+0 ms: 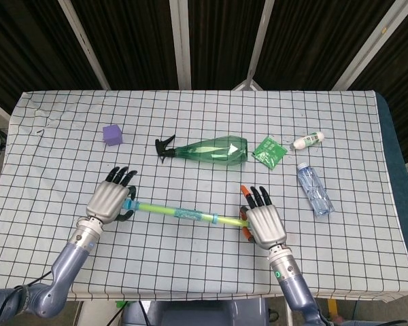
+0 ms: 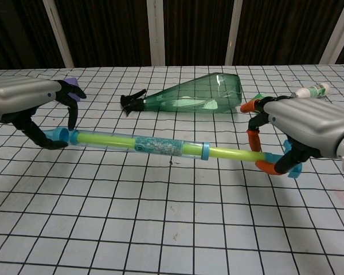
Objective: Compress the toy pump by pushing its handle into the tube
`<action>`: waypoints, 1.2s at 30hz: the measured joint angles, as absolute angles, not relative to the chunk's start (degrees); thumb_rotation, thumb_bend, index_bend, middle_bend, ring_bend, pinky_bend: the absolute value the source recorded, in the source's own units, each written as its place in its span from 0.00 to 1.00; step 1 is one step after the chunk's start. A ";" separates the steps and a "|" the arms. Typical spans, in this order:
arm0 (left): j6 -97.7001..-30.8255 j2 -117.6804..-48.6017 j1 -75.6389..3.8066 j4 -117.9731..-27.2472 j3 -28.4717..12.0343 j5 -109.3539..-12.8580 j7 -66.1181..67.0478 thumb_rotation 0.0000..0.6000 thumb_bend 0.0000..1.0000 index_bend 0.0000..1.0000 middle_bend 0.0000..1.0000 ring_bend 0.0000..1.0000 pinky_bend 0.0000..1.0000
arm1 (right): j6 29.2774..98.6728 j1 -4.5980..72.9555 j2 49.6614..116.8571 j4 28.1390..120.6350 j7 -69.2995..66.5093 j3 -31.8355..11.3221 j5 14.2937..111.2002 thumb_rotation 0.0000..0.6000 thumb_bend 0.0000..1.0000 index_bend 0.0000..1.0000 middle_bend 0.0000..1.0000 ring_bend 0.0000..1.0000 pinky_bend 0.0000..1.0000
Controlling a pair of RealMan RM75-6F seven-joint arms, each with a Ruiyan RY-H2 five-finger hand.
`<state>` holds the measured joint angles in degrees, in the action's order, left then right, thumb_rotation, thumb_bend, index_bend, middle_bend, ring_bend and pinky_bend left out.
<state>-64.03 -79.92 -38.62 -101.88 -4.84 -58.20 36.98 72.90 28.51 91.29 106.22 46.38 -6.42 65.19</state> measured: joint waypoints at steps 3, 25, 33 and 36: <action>-63.96 -80.33 -38.83 -101.76 -4.87 -58.11 37.20 1.00 0.47 0.56 0.08 0.00 0.00 | 72.87 28.81 91.69 106.39 46.71 -6.34 65.07 1.00 0.49 0.63 0.12 0.00 0.00; -64.01 -81.42 -39.03 -101.42 -4.60 -58.02 36.96 1.00 0.28 0.35 0.03 0.00 0.00 | 73.40 29.41 92.65 106.18 47.50 -5.85 63.93 1.00 0.49 0.11 0.07 0.00 0.00; -64.00 -80.00 -38.48 -102.46 -4.98 -58.00 34.75 1.00 0.17 0.16 0.02 0.00 0.00 | 73.12 29.46 90.48 107.25 49.09 -5.80 61.53 1.00 0.39 0.00 0.00 0.00 0.00; -64.12 -79.36 -38.19 -103.06 -4.77 -58.27 34.45 1.00 0.17 0.16 0.02 0.00 0.00 | 73.37 29.36 89.46 107.85 49.98 -5.83 60.29 1.00 0.39 0.00 0.00 0.00 0.00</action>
<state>-64.12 -79.36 -38.19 -103.06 -4.77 -58.27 34.45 73.37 29.36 89.46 107.85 49.98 -5.83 60.29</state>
